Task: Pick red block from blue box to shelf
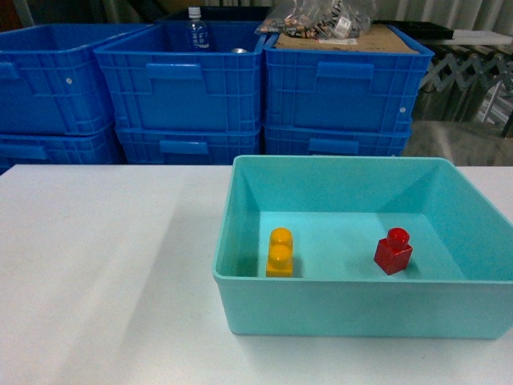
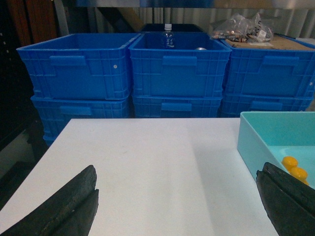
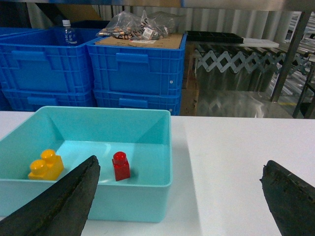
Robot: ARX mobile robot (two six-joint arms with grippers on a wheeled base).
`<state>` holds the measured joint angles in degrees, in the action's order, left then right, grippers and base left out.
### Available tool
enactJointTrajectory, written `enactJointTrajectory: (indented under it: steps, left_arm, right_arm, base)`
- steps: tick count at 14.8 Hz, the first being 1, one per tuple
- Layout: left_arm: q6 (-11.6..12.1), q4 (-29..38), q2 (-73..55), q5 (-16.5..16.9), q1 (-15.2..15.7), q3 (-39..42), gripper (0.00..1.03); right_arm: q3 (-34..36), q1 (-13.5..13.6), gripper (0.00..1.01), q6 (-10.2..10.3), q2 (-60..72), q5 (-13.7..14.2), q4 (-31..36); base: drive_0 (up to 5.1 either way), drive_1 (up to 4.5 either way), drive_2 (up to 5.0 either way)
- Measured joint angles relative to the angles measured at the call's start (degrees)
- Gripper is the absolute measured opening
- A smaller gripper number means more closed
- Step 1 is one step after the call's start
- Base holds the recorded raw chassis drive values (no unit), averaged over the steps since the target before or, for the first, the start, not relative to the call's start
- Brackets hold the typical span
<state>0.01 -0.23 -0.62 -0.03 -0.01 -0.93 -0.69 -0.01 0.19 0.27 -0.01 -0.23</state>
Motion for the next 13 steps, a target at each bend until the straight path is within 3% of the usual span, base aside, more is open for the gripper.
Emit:
enactJointTrajectory:
  steps: [13]
  left_arm:
    - [0.0,0.0,0.0,0.0,0.0,0.0,0.98]
  right_arm:
    - [0.0,0.0,0.98,0.0,0.0,0.0,0.0]
  base:
    - [0.0,0.00,0.0]
